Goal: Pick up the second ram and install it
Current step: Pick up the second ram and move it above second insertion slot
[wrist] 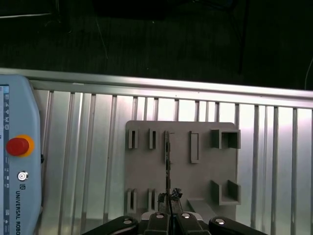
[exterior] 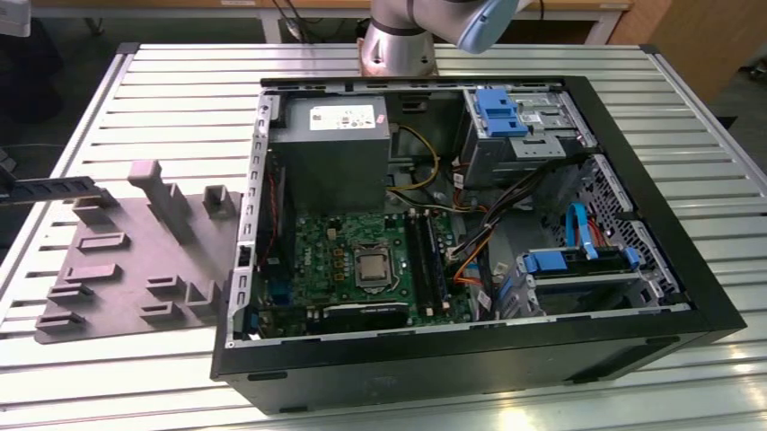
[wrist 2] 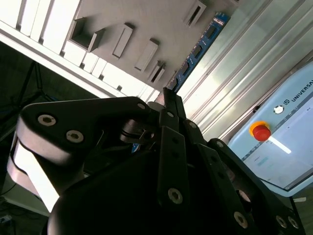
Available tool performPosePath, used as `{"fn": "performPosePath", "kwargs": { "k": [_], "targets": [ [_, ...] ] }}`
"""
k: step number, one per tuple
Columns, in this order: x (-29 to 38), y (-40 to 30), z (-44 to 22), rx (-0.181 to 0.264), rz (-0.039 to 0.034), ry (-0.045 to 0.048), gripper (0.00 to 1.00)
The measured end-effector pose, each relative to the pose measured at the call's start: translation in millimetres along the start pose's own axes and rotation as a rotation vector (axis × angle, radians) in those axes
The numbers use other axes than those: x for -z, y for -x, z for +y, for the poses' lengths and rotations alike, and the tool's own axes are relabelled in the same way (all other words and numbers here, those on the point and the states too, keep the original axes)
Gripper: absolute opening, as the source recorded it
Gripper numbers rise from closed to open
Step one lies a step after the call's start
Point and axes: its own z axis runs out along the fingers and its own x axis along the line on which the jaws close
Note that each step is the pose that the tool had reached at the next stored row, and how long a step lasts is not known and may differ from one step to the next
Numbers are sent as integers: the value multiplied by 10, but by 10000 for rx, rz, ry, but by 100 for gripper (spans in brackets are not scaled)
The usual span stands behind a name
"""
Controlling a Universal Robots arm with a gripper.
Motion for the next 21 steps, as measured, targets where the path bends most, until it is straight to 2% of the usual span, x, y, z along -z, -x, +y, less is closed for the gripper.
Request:
{"fn": "performPosePath", "kwargs": {
  "k": [7, 13, 21],
  "targets": [
    [58, 3, 3, 1, -25, 0, 12],
    [61, 3, -2, 2, -23, 1, 12],
    [63, 1, -53, 1, -24, 0, 12]
  ]
}}
